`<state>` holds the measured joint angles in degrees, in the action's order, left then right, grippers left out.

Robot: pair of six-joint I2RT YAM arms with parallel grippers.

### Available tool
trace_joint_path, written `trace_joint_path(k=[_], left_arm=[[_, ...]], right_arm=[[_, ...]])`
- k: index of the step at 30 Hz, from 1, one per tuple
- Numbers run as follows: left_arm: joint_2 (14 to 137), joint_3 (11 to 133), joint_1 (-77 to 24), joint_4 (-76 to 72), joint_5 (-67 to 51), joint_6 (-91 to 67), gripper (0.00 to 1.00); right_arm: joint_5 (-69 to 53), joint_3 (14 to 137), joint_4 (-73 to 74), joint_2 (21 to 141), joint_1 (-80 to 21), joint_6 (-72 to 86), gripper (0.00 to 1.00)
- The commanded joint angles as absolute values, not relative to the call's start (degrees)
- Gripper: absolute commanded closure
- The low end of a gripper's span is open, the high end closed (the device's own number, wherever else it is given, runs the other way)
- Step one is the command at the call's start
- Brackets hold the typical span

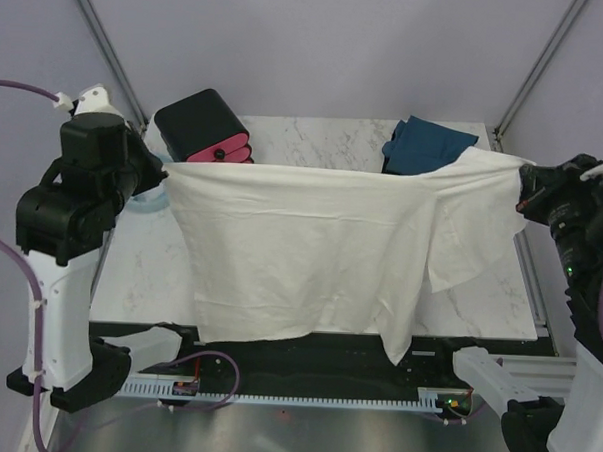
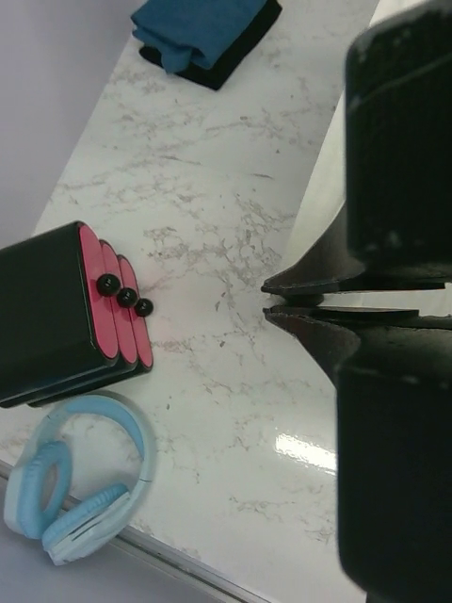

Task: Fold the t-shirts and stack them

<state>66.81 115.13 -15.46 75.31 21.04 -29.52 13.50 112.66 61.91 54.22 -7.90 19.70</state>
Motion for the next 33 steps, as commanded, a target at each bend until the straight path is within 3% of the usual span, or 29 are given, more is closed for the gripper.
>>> trace_joint_path(k=[1,8,19,33], left_arm=[[70.92,110.14,-14.77,69.71,28.38,-27.87,0.98],[86.82,106.7,-14.77,63.47,32.34,-28.21,0.98],[109.31,113.11,-14.77,60.65,37.62,-26.46,0.98],[122.87,121.81,-14.77,60.29,36.83,-23.65,0.98]], right_arm=[[17.4,105.74,59.5,60.18,-7.38,19.78,1.0],[16.7,95.81,54.41,70.3,-7.38,20.48,1.0],[13.54,94.13,45.27,88.41,-7.64,19.51,1.0],[11.6,99.57,39.9,104.32,-9.58,18.46,1.0]])
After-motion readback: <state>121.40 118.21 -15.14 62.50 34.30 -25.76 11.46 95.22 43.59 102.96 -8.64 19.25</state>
